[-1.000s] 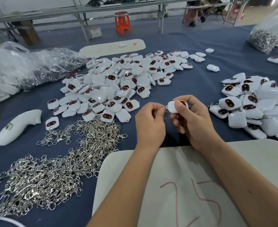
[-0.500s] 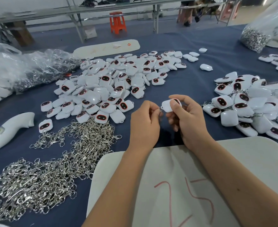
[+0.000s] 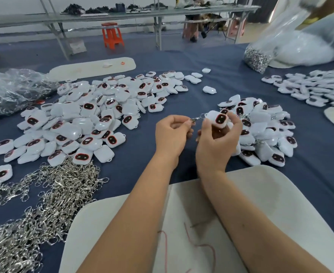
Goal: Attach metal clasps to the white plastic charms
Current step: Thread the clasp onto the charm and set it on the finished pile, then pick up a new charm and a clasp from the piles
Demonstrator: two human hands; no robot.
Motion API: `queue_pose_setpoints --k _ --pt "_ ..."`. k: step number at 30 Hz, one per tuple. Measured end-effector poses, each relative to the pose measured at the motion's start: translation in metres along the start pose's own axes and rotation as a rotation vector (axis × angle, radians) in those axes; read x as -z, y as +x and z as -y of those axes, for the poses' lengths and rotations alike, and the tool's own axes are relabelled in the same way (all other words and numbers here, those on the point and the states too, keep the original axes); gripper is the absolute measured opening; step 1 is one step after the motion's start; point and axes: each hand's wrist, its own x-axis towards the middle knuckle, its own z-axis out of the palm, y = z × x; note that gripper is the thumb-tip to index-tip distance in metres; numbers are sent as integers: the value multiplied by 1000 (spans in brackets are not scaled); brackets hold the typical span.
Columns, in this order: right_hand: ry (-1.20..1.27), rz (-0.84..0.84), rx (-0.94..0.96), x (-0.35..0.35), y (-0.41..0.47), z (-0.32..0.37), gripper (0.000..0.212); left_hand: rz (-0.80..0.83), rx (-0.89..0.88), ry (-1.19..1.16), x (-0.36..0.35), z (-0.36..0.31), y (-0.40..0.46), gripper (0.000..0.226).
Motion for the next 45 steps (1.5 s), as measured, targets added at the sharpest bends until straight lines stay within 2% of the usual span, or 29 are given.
queue_pose_setpoints --k 3,5,8,11,15,18,24,26,28,30,33,35,38,40,41,42,43,45 --pt "-48 -60 142 10 16 2 84 65 -37 -12 -31 -6 6 7" --pt "-131 -51 152 11 19 1 89 24 -43 -17 -38 -5 8 8" --pt "-286 11 133 11 15 -4 73 -1 4 -57 -39 0 10 13" --pt "-376 154 135 9 13 -6 50 -44 37 -73 -25 8 10 19" --pt "-562 313 299 5 7 -3 29 -132 16 -63 10 12 6 22" --pt "-656 520 367 -8 -9 0 25 -215 -9 8 45 8 1 21" --pt "-861 1121 410 -47 -61 12 16 -367 -121 227 139 -14 -19 21" --pt "-880 1256 393 -62 -79 18 10 -444 -155 310 170 -22 -26 21" --pt "-885 1345 379 -76 -97 20 17 -515 -182 363 194 -29 -32 21" --pt "-905 1300 373 -88 -111 19 31 -555 -182 433 210 -32 -36 21" --pt "-972 1059 372 -103 -122 14 46 -590 -174 517 221 -32 -40 20" --pt "-1103 1037 384 -110 -123 9 53 -605 -187 540 221 -30 -42 21" --pt "-1183 1056 409 -116 -120 5 36 -590 -194 559 218 -26 -45 21" --pt "-1079 1022 341 -116 -116 5 15 -564 -226 608 217 -24 -45 19" --pt "-997 982 266 -114 -112 5 12 -534 -255 657 217 -24 -46 16" --pt "-913 939 187 -112 -107 3 17 -477 -282 721 217 -24 -48 13" --pt "-856 914 127 -110 -102 2 20 -386 -302 800 216 -24 -51 9" --pt "-781 916 13 -104 -93 0 14 -138 -298 980 215 -26 -54 5"
